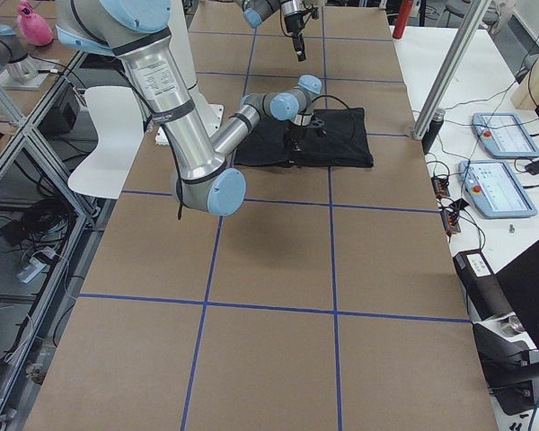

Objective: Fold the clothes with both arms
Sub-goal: 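Move the right gripper up the side edge to the far corner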

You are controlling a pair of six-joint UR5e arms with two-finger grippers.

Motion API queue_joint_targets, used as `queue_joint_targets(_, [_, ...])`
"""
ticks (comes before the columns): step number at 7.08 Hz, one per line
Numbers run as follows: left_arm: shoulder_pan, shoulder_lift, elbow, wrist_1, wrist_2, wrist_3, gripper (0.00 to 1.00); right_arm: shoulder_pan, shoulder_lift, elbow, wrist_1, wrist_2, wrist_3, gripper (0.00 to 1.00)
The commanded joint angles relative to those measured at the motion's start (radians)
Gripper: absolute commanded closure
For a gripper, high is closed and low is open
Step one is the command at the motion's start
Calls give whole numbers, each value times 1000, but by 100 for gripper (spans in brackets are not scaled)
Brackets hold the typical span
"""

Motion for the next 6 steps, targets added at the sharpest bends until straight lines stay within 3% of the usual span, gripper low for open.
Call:
queue_joint_targets(1, [1, 1, -3, 0, -1, -1, 0, 5, 60, -52, 6, 3, 1, 25])
queue_joint_targets(6, [5, 1, 2, 0, 0, -1, 0, 22, 103, -218, 186, -7, -1, 25])
